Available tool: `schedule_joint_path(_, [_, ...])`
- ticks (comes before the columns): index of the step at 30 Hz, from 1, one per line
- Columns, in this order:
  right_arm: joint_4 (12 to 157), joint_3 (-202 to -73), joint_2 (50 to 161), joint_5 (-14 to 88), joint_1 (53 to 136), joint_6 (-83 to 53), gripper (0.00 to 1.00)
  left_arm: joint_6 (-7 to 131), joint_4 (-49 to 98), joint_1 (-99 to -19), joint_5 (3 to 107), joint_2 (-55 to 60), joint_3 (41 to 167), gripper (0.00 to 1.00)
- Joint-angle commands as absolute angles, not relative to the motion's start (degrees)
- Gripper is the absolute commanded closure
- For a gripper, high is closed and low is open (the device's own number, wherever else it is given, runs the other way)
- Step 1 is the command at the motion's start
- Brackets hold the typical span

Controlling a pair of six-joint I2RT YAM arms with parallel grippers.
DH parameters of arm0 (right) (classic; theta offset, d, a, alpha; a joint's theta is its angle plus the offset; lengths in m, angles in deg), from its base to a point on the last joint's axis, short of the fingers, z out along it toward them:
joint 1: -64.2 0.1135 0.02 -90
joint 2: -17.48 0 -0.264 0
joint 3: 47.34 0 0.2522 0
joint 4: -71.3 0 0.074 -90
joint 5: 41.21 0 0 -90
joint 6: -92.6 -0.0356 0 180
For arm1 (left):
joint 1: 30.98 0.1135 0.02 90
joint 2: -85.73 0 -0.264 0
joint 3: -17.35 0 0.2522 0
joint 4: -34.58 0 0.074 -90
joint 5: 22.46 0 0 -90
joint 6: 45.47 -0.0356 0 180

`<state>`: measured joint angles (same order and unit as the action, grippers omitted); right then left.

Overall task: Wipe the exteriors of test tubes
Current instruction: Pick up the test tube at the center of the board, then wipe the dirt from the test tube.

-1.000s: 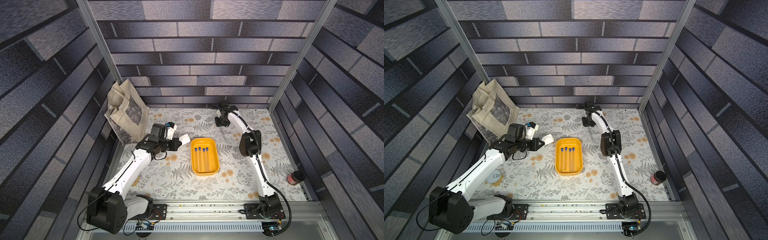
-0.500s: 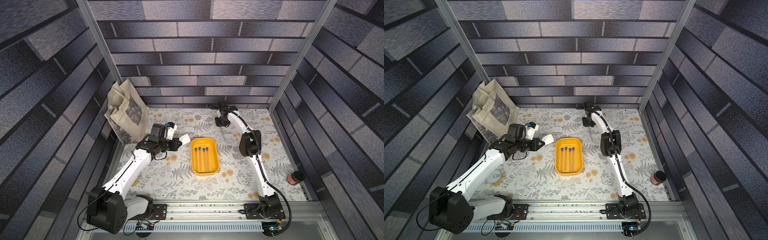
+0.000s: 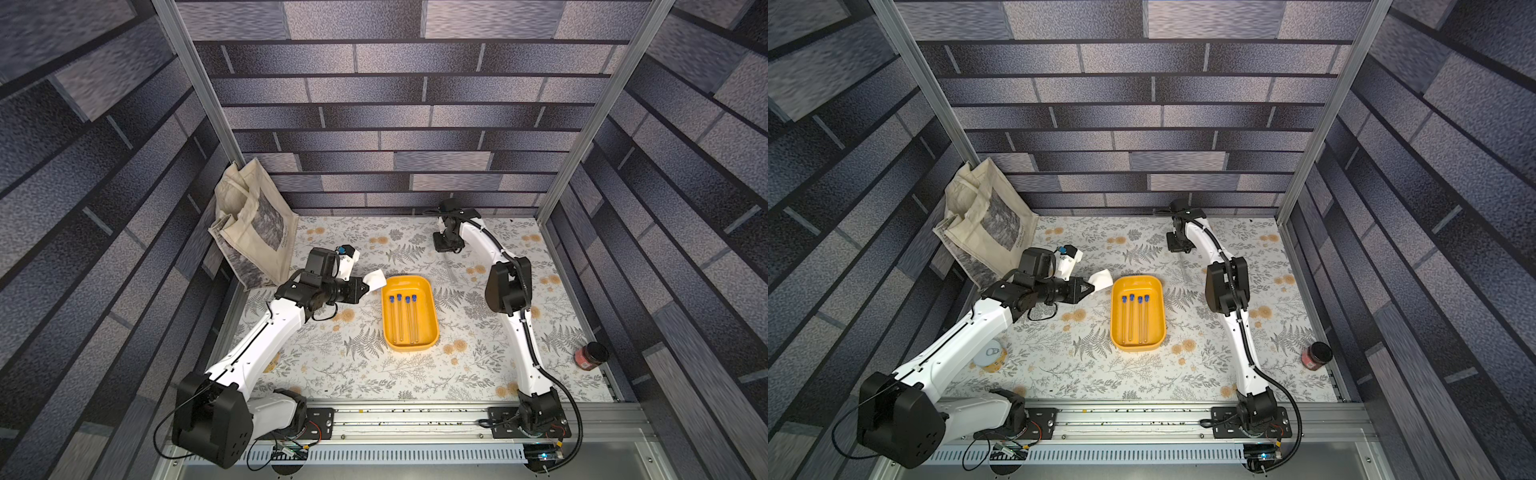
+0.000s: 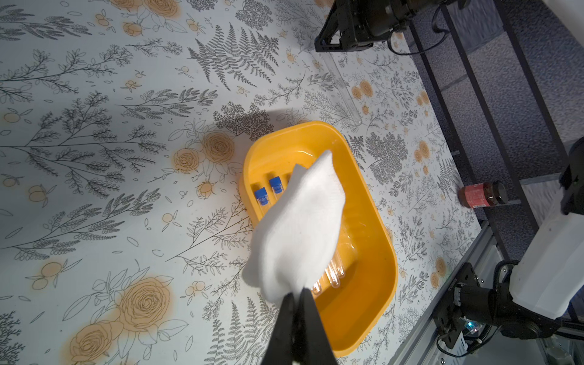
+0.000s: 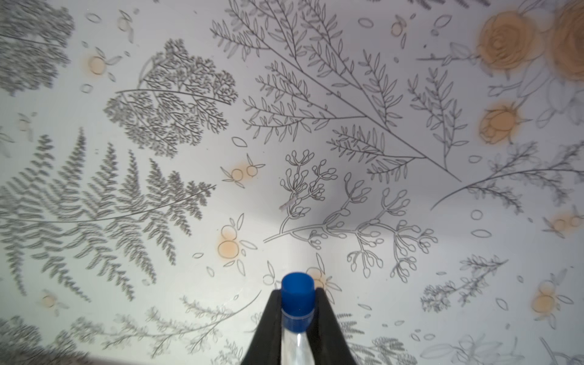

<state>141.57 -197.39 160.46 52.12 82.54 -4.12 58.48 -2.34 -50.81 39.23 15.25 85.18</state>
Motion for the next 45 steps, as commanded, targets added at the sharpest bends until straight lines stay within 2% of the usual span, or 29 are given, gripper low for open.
schedule_joint_path(1, [138.35, -193.17, 152.59, 48.54, 82.92, -7.17, 0.86, 58.7, -0.94, -52.72, 39.04, 13.55, 86.8, 0.93])
schedule_joint_path(14, [109.99, -164.04, 128.96, 36.25, 87.59, -18.22, 0.84, 58.24, 1.29, -59.05, 37.58, 7.65, 90.7, 0.93])
schedule_joint_path(25, [86.12, -140.58, 116.28, 35.76, 91.68, -25.45, 0.84, 57.58, 2.18, -62.08, 34.6, 5.06, 92.11, 0.93])
schedule_joint_path(36, [77.93, -127.7, 108.79, 35.09, 92.42, -29.61, 0.84, 56.74, 3.49, -66.0, 34.75, 2.65, 91.99, 0.93])
schedule_joint_path(45, [77.88, -119.34, 101.83, 34.69, 92.58, -32.18, 0.84, 56.43, 1.96, -66.79, 34.66, 0.7, 92.73, 0.93])
